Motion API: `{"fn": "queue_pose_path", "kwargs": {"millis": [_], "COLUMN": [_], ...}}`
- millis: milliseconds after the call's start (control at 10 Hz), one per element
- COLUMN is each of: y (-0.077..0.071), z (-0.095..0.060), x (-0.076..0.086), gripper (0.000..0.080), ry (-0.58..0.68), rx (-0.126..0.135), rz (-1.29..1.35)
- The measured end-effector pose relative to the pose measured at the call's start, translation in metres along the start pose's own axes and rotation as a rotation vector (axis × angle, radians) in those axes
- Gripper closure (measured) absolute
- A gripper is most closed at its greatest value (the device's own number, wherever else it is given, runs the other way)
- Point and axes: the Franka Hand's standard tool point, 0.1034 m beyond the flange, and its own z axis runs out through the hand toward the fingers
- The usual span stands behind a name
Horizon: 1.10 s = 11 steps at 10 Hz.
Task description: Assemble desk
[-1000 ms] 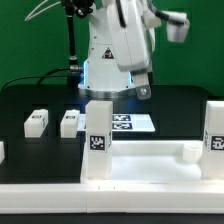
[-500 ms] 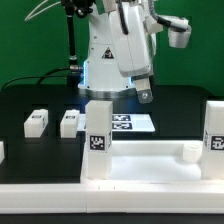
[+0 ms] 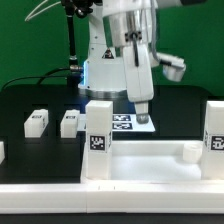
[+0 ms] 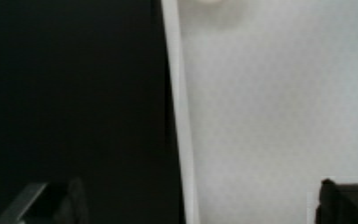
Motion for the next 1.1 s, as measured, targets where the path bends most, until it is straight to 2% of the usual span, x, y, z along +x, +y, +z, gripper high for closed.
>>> {"fn": "queue_pose_path", "kwargs": {"millis": [100,300,500,600,700,900,1000,1100], "y": [0.003,-0.001,-0.013,-0.014,-0.012,-0.013,-0.013,-0.013], "z": [0.01,0.027,0.041,0.051,0.057,0.057,0.057,0.057], "x": [0.004,0.008,0.001,-0.006,-0.006,-0.005,-0.005,-0.005], "gripper": [0.015,0.015,0.015,0.015,0.015,0.015,0.0171,0.0299], "ry": [0.0,0.011,0.013,0.017,0.022,0.023,0.023,0.023], "rx": [-0.013,-0.026,-0.032,-0.041,-0.049,-0.047,-0.048,-0.048], "rz": [0.0,-0.003,0.012,0.015,0.012,0.012,0.012,0.012]}}
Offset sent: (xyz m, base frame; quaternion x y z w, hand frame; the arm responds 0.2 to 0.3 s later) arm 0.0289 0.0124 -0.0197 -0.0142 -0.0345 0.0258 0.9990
